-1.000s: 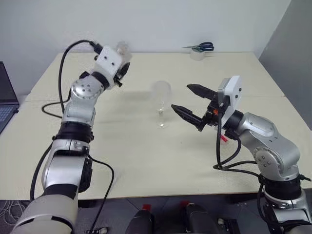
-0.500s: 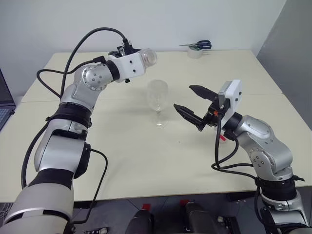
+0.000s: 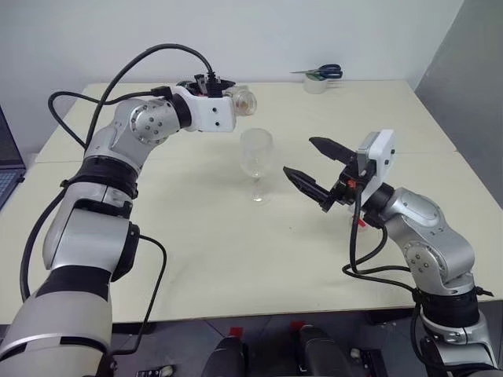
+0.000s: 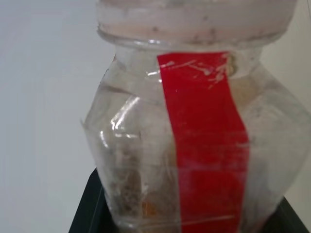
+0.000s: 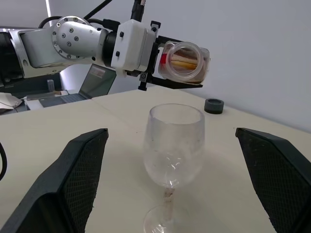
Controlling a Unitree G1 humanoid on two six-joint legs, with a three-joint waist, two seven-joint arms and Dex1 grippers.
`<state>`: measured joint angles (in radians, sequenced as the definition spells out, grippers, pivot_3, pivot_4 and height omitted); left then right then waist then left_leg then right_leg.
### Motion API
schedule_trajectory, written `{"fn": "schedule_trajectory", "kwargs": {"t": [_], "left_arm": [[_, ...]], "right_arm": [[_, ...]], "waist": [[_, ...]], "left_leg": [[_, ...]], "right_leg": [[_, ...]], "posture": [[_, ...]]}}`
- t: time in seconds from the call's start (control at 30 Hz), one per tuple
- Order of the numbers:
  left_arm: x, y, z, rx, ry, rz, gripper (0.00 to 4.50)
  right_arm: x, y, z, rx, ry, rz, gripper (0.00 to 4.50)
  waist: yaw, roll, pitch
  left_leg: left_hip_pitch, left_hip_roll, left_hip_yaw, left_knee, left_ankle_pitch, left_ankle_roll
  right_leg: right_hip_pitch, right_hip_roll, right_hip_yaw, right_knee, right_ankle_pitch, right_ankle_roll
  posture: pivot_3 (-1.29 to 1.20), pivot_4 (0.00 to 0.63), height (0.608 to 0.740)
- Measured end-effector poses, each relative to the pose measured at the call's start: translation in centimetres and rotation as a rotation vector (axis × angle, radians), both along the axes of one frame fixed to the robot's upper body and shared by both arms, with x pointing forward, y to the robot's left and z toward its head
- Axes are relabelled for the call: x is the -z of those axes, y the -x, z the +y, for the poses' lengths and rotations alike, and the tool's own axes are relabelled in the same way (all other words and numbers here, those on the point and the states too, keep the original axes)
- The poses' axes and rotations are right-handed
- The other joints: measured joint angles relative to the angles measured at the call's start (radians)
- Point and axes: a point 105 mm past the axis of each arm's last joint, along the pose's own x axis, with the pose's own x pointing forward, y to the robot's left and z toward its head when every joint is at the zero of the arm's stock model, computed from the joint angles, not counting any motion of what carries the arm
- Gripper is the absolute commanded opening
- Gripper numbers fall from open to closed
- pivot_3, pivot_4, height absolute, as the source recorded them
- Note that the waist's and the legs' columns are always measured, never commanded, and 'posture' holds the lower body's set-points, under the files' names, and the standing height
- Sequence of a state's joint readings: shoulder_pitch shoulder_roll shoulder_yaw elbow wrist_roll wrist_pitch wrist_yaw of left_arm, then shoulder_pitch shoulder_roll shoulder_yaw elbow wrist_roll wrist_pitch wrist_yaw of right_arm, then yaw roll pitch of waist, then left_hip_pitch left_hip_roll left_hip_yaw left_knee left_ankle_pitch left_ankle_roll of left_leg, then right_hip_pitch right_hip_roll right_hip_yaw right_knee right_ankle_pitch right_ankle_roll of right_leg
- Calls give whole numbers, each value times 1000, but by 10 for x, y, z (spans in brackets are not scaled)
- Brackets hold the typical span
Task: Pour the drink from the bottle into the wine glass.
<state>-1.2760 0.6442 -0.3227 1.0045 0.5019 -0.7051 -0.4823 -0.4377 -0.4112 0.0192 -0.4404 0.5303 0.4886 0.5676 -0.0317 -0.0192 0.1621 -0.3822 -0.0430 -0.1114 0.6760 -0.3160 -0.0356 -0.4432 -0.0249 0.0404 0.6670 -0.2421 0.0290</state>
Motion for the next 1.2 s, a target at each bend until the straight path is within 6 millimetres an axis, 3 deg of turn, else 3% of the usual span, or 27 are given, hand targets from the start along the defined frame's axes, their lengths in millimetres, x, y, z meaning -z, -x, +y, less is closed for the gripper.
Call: {"fn": "schedule_trajectory", "kwargs": {"t": [0.43, 1.2], "left_arm": [[4, -1, 1, 0, -92, -36, 1688], [-5, -3, -3, 5, -225, -157, 1688]], "right_arm": [[-3, 3, -3, 28, -19, -2, 4500], [-1, 3, -2, 37, -33, 8, 4500]], "waist": [[0, 0, 0], [-1, 0, 0]], "left_leg": [[1, -1, 1, 4, 0, 0], [1, -1, 2, 4, 0, 0]], "right_leg": [[-1, 1, 1, 8, 0, 0], [-1, 2, 1, 10, 0, 0]], "posture": [[0, 150, 740], [0, 150, 740]]}}
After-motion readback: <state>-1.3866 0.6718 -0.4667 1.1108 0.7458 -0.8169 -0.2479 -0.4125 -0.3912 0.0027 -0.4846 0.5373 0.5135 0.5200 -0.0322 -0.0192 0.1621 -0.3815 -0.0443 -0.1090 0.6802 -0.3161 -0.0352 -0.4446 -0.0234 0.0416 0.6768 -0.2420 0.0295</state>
